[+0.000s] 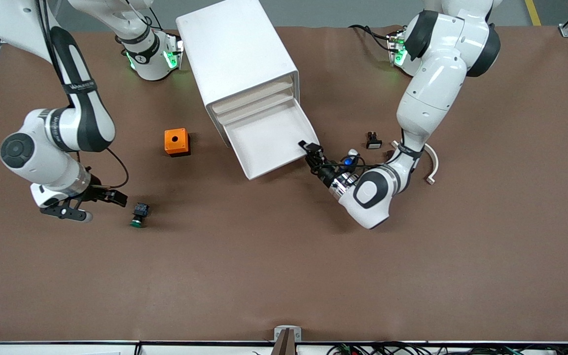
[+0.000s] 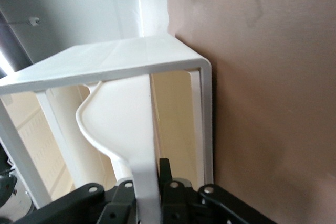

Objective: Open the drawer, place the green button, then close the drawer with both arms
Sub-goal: 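Grasp the green mushroom button with the right gripper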

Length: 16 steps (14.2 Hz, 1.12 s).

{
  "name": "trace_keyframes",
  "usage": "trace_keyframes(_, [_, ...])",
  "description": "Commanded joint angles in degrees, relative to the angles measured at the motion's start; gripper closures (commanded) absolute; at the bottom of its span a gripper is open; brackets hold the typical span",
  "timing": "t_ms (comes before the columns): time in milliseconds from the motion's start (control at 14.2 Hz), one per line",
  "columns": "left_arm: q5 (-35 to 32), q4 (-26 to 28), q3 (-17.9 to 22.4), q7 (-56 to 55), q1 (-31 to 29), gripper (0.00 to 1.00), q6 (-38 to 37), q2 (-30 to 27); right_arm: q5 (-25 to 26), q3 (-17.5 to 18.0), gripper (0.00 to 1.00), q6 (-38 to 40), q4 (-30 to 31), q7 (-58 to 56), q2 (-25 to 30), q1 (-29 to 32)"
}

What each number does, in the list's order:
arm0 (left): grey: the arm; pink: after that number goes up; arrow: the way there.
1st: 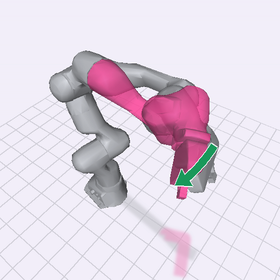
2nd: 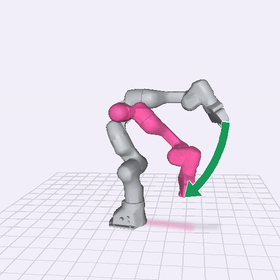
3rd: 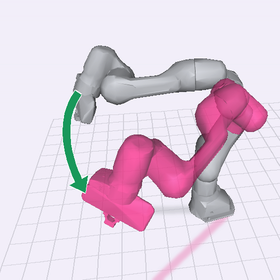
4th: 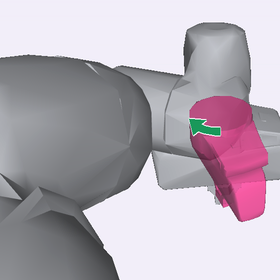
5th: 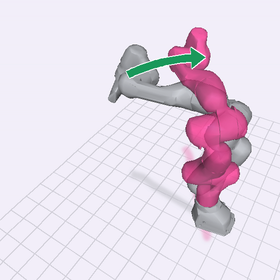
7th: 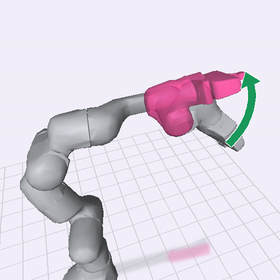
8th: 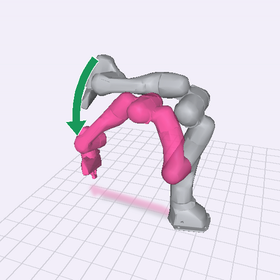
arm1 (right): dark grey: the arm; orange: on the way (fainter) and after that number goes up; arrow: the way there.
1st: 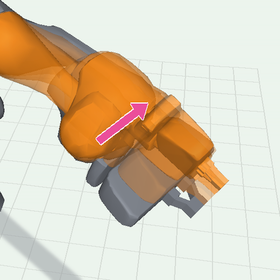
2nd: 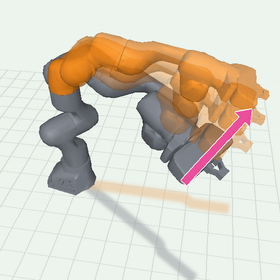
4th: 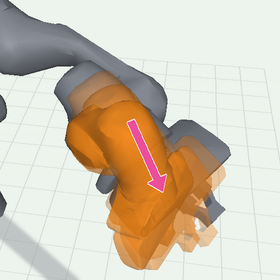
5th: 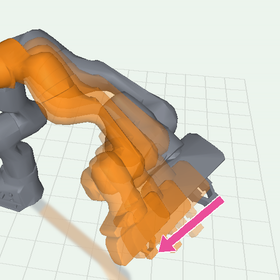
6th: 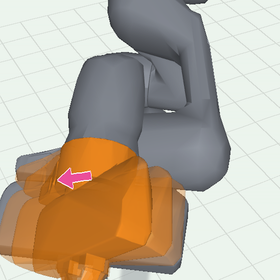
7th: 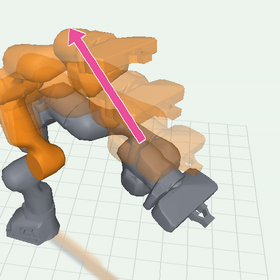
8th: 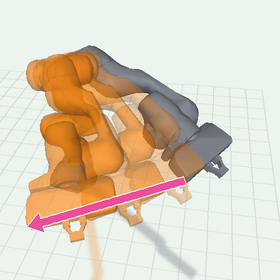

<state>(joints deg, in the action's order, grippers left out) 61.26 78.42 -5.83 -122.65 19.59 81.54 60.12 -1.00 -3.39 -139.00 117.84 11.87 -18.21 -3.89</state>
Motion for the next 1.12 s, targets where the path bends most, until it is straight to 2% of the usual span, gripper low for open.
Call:
trace_keyframes(0, [0.8, 0.1, 0.0, 1.4, -1.0, 0.89, 1.7, -0.3, -0.1, -0.1, 0.0, -8.2, 4.4, 3.0, -1.5, -2.3])
trace_keyframes(141, [0.7, 0.2, 0.0, 1.4, -1.0, 0.86, 1.7, -0.3, -0.1, -0.1, 0.0, -12.2, 5.7, 3.0, -3.3, -2.4])
trace_keyframes(211, [0.7, 0.2, 0.0, 1.4, -1.0, 0.7, 1.7, -0.3, -0.1, -0.1, 0.0, -13.4, 5.8, 3.0, -4.4, -2.4])
trace_keyframes(351, [0.7, 0.2, 0.0, 1.5, -0.9, 0.09, 1.7, -0.1, -0.1, -0.1, 0.0, -16.3, 5.6, 3.1, -6.8, -3.0])
trace_keyframes(422, [0.6, 0.2, 0.0, 1.6, -0.8, 0.0, 1.8, -0.1, -0.1, -0.1, 0.0, -17.6, 5.5, 3.1, -7.9, -3.1])
trace_keyframes(773, [0.4, -0.3, -0.1, 5.7, -0.9, 0.0, 2.5, -1.0, -0.1, -0.1, 0.0, -18.8, 4.3, 4.6, -10.3, -3.0])
trace_keyframes(1054, [0.2, -0.8, -0.1, 14.3, -1.2, 0.0, 2.4, -3.4, -0.1, -0.1, 0.0, -18.2, 2.9, 6.5, -11.5, -3.2])
